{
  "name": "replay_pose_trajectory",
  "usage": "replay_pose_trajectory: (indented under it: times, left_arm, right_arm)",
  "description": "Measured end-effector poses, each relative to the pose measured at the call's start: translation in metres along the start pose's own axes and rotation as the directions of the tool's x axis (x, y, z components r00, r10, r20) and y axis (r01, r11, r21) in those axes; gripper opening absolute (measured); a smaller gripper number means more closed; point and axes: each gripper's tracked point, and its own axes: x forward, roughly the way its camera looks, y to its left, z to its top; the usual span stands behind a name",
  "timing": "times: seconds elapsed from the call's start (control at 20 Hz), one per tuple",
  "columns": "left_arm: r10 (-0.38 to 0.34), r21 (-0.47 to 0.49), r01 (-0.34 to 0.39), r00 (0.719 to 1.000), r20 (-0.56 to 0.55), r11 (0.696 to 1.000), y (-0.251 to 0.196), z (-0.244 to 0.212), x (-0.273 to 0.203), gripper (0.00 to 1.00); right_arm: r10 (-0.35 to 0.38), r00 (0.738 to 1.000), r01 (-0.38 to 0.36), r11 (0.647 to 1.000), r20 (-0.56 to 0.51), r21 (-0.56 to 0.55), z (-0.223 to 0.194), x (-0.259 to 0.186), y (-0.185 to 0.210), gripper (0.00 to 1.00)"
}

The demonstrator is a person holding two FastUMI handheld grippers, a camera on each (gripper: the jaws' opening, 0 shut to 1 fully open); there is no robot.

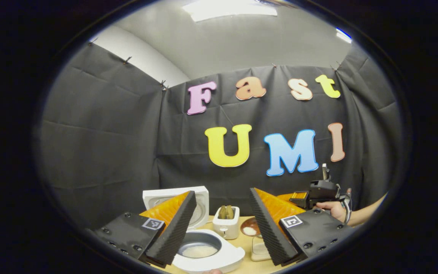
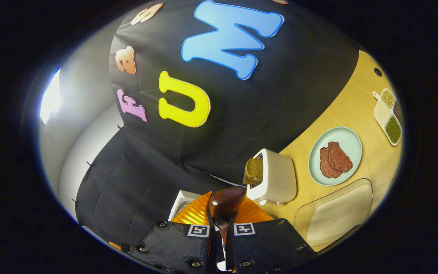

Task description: Close the left gripper, press the button to open the rice cooker; take a wooden spoon from the chopstick holder with the right hand, scoop a spoonful of rice and pour it into the rice cooker, then put the wooden spoon back into the chopstick holder.

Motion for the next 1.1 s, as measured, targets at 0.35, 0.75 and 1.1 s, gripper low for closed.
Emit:
replay_pose_trajectory:
  times: [0.35, 0.75, 1.1]
  left_arm:
    - [0.022, -0.008, -0.022, 1.0, -0.019, 1.0, 0.02, -0.01, -0.004, 0.96]
    - [0.028, -0.005, -0.028, 0.999, -0.026, 1.0, 0.039, -0.017, -0.004, 0.95]
    - [0.049, -0.029, -0.051, 0.998, -0.047, 0.998, 0.055, -0.031, -0.009, 0.95]
  right_arm:
    - [0.021, 0.999, -0.023, 0.999, -0.048, -0.033, -0.03, 0.039, 0.027, 0.09]
    - [0.002, 0.995, -0.015, 0.993, -0.102, -0.121, -0.067, 0.077, 0.039, 0.09]
    - [-0.034, 0.985, -0.01, 0.967, -0.167, -0.256, -0.107, 0.107, 0.041, 0.09]
